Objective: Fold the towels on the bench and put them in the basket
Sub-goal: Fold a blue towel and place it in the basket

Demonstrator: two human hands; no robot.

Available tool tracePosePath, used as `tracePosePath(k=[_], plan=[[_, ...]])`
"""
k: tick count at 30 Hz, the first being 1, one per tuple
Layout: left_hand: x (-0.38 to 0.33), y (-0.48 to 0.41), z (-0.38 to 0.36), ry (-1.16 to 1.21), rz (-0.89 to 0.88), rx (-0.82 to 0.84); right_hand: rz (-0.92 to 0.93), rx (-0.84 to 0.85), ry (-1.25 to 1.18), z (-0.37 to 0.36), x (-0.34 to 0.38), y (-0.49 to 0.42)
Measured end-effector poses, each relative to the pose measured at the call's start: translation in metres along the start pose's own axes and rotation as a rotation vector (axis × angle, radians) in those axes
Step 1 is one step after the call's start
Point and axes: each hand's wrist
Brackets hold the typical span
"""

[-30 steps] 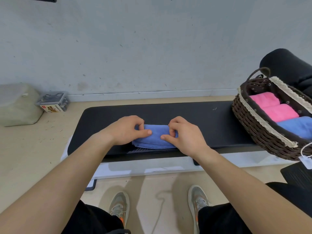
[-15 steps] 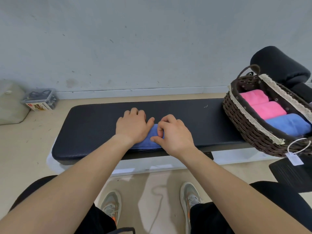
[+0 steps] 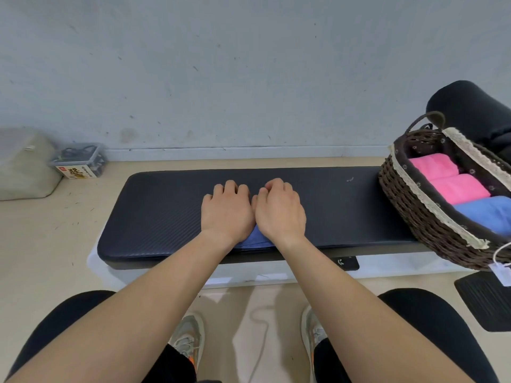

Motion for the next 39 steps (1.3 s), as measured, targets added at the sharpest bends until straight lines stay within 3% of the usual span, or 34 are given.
tracePosePath(k=[4, 10, 22, 29, 35, 39], plan=[[0.006, -0.001, -0.006, 0.087, 0.074, -0.046, 0.101, -0.082, 0.287, -0.014, -0.014, -0.001], [0.004, 0.0, -0.008, 0.036, 0.065, -0.046, 0.153, -0.059, 0.429, -0.027, -0.021, -0.01], [0.008, -0.006, -0.019, 0.089, 0.049, -0.033, 0.196, -0.071, 0.337, -0.03, -0.026, -0.014], [0.026, 0.021, -0.002, 0.239, -0.186, 0.071, 0.283, 0.09, 0.263, -0.004, -0.042, 0.007], [0.03, 0.047, 0.03, 0.189, -0.159, 0.145, 0.336, 0.202, 0.251, 0.031, -0.047, 0.03], [0.008, 0.049, 0.062, 0.253, -0.106, 0.209, 0.243, 0.334, 0.028, 0.07, -0.051, 0.042]])
Point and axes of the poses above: each hand's wrist, its own y-axis away from the middle knuckle, its own z-axis out of the back of the hand, x = y × z, and after that the axes turned 3 degrees about -z, right-handed
